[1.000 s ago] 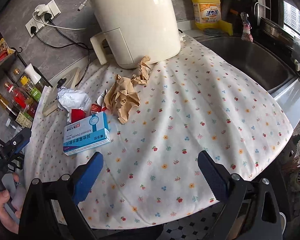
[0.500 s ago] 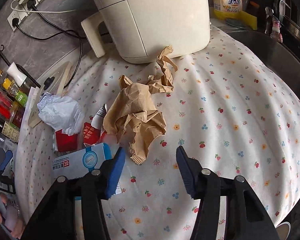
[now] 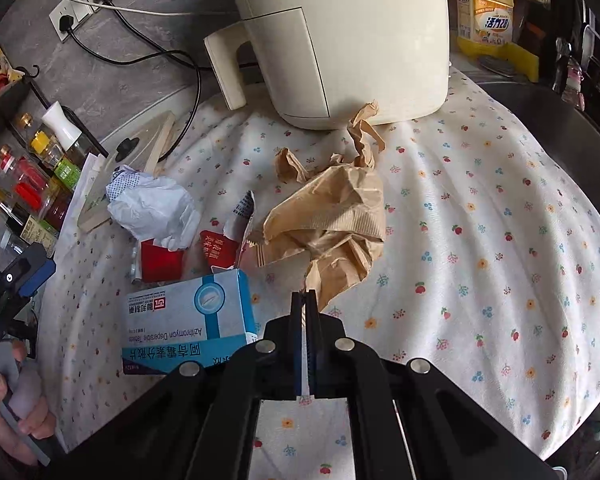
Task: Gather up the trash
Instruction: 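Grasp the brown paper bag with the right gripper while the left grasps white tissue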
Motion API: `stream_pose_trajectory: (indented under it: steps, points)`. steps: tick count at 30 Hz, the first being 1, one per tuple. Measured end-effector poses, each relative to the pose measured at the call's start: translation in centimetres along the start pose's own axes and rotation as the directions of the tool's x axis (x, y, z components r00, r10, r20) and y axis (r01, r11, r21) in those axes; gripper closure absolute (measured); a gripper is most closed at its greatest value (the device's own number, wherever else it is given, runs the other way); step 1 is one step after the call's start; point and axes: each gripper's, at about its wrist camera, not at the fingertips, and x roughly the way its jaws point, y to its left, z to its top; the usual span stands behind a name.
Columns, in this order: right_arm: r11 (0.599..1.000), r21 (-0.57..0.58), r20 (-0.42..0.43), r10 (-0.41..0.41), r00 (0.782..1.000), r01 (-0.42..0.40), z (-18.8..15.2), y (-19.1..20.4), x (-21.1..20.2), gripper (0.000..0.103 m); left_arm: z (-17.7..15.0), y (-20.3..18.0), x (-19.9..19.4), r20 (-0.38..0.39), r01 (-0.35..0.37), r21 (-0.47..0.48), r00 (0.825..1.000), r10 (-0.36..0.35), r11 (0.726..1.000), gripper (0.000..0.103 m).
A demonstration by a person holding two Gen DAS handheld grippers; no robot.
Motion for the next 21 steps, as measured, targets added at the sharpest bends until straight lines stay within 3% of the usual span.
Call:
stream_pose_trajectory:
  steps: [8, 15, 18, 19, 21]
  points:
    - [0.999, 0.039, 0.035, 0.006, 0.999, -0.007, -1.5, -1.5, -2.9, 0.1, 0.2, -2.2, 3.4, -0.059, 0.051, 0.036, 0.997, -0.049, 0.998, 0.026]
    - [0.997, 0.072, 0.074, -0.014, 0.997, 0.008, -2.6, -3.0, -5.1, 0.1, 1.5, -2.4, 6.0, -0.066, 0.011, 0.047, 0.998, -0.008, 0.999, 0.026]
    - [0.996, 0.094, 0.084, -0.019, 0.996, 0.011, -3.0, -3.7, -5.8, 0.1, 1.6, -1.9, 7.8, -0.1, -0.014, 0.027, 0.995, 0.017, 1.0, 0.037]
    - [0.995, 0.1, 0.089, -0.02, 0.996, 0.011, -3.1, -3.9, -6.1, 0.1, 1.5, -1.7, 8.3, -0.111, -0.018, 0.015, 0.994, 0.02, 1.0, 0.044]
    - [0.994, 0.11, 0.096, -0.024, 0.995, 0.013, -3.5, -4.4, -6.6, 0.1, 1.3, -1.4, 9.1, -0.135, -0.008, -0.001, 0.991, 0.008, 1.0, 0.068]
